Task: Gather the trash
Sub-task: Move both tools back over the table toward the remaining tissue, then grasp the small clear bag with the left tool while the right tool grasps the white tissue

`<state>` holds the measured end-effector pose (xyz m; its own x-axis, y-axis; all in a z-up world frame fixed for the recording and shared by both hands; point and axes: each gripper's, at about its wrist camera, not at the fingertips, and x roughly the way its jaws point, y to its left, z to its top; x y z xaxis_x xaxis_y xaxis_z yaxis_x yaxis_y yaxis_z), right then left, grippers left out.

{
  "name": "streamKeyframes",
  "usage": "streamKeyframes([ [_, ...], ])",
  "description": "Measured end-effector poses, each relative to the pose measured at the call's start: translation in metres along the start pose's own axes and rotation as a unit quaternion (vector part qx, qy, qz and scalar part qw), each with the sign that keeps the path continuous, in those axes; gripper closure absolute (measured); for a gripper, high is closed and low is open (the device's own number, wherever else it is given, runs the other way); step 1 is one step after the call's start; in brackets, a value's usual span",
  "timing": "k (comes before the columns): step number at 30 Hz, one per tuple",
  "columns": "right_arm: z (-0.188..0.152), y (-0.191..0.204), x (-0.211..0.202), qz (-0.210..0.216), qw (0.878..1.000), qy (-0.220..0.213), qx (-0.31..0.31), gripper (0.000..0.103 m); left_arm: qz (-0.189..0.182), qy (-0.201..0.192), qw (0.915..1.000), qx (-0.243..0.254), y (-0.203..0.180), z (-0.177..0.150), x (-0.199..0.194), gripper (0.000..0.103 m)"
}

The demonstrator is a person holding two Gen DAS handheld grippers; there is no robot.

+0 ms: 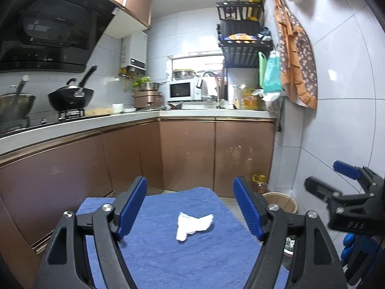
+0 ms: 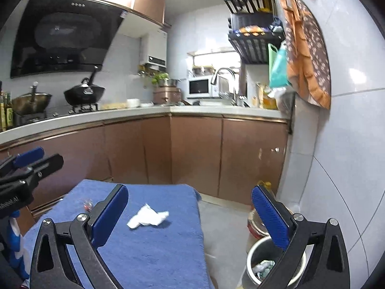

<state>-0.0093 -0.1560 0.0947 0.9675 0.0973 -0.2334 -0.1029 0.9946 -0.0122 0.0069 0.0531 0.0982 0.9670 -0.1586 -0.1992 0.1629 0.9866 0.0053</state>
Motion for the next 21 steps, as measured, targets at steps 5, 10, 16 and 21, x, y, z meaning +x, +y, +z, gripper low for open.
streamKeyframes([
  [5,0.006,0.013,0.000,0.026,1.000,-0.011,0.000,0.000,0.021,-0.001,0.9996,-0.017,0.026,-0.004,-0.002,0.030],
  [10,0.006,0.023,0.017,0.044,0.999,-0.001,-0.001,0.000,0.036,0.020,0.9988,-0.028,0.056,-0.011,0.004,0.030],
  [16,-0.001,0.030,0.049,0.079,0.996,0.040,0.005,0.000,0.069,0.052,0.9954,-0.041,0.104,-0.021,0.020,0.030],
  [21,-0.013,0.042,0.081,0.104,0.992,0.078,-0.003,0.000,0.103,0.078,0.9906,-0.046,0.140,-0.028,0.037,0.030],
])
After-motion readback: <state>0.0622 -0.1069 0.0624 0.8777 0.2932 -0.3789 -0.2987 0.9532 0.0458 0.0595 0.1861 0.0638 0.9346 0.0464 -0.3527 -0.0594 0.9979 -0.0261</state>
